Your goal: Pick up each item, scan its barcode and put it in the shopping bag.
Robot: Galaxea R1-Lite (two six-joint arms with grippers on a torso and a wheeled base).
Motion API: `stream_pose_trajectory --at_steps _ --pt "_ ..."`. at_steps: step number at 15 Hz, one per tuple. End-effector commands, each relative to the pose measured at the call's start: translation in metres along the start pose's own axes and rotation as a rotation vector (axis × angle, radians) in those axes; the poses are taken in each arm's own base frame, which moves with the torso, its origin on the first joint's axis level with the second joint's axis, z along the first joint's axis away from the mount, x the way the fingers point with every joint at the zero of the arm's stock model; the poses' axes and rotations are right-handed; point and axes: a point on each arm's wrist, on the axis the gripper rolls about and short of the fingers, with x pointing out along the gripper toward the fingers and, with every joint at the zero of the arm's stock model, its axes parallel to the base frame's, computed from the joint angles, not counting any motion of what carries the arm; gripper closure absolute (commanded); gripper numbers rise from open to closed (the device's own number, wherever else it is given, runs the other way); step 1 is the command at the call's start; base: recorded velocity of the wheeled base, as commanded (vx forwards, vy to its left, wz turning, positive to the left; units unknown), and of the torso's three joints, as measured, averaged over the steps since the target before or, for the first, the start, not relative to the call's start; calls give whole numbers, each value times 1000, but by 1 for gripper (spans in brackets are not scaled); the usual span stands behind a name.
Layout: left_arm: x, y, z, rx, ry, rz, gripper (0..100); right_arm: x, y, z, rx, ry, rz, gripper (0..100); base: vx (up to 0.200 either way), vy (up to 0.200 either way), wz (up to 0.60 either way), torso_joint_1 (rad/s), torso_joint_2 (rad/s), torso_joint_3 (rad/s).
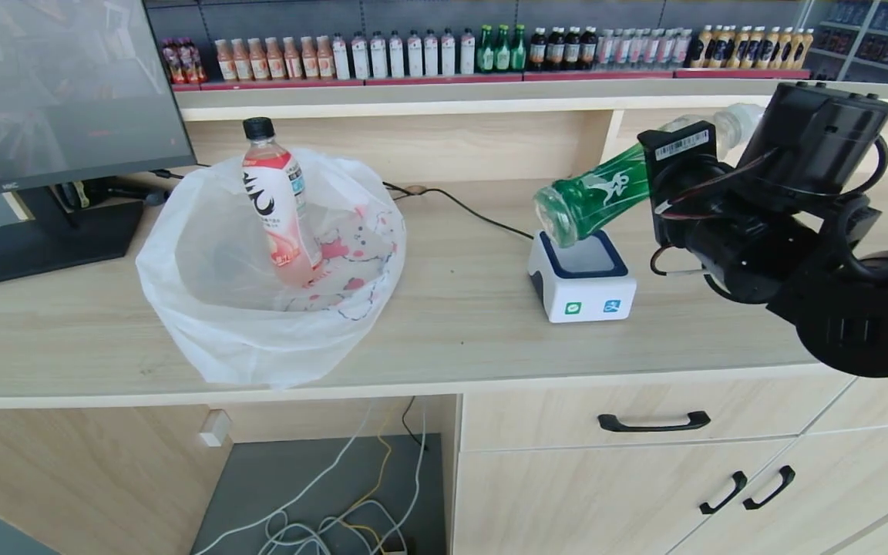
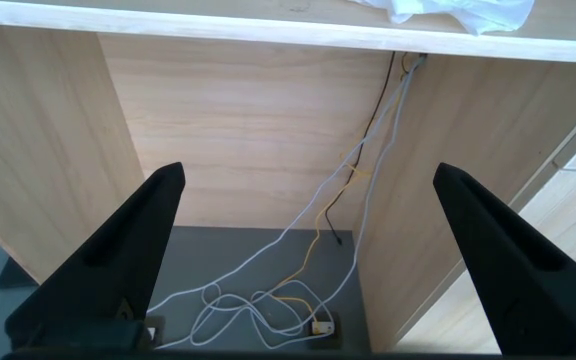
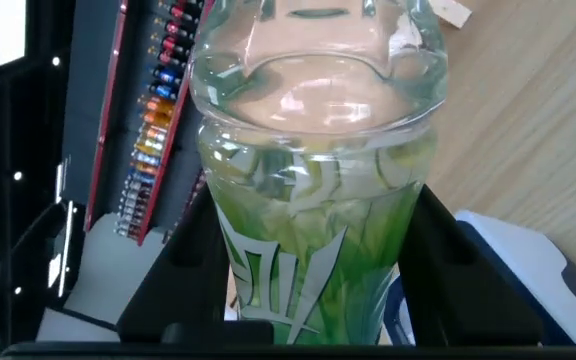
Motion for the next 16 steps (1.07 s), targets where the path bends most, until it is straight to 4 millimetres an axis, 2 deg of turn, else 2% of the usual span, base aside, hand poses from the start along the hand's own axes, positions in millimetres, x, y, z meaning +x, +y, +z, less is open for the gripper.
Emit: stream_pose_trajectory --at_steps 1,5,7,10,16 --pt "0 0 0 -2 0 0 0 -2 3 -4 10 20 -4 100 0 0 0 0 0 0" --pt "0 0 0 0 0 0 0 5 12 5 266 25 -47 100 0 0 0 0 0 0" --pt "0 0 0 0 0 0 0 4 13 5 321 28 -45 100 0 0 0 0 0 0" --pt "0 0 0 0 0 -1 0 10 -3 -1 343 25 -90 100 0 0 0 0 0 0" --pt "0 0 0 0 0 0 0 9 -9 -2 385 23 -109 100 0 0 0 0 0 0"
